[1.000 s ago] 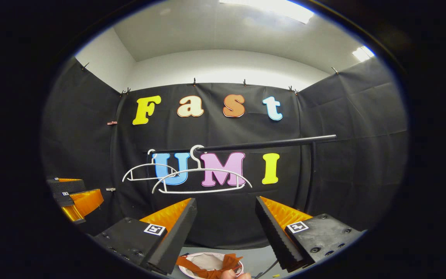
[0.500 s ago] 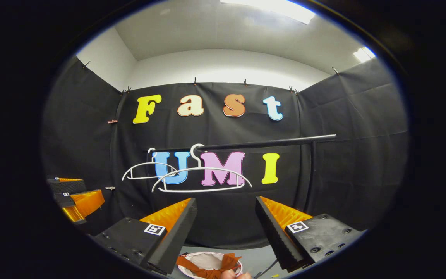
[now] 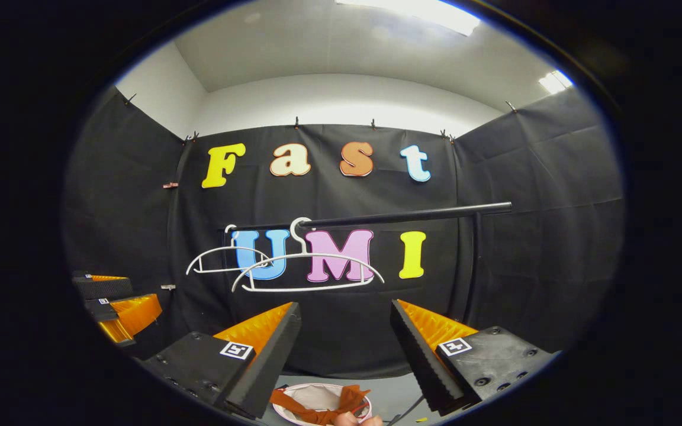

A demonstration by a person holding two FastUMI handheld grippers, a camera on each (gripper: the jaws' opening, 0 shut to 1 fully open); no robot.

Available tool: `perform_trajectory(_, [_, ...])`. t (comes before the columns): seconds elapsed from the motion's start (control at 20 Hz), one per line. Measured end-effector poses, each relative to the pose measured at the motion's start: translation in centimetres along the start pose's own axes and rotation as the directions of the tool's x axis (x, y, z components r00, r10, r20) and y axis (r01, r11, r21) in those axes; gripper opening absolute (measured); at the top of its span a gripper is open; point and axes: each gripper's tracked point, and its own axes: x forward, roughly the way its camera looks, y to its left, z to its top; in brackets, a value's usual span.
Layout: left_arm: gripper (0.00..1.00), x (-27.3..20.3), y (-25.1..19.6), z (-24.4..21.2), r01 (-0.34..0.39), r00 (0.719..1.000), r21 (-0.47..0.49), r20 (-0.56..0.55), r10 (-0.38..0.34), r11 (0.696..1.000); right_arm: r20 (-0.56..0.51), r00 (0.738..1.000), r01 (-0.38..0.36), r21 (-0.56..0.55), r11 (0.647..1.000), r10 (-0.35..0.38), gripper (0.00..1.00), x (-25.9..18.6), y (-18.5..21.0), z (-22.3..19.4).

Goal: Grasp the clothes on the hanger with both hands and then place them into the laundry hamper below.

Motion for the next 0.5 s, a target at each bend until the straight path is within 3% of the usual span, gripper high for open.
perform_trajectory(0.5, [0.95, -0.23, 0.48, -0.13, -0.001, 1.000, -0.005, 0.002, 0.001, 1.000, 0.000, 1.000, -0.001, -0.005, 1.000, 0.001, 1.00, -0.28, 0.33, -0.03])
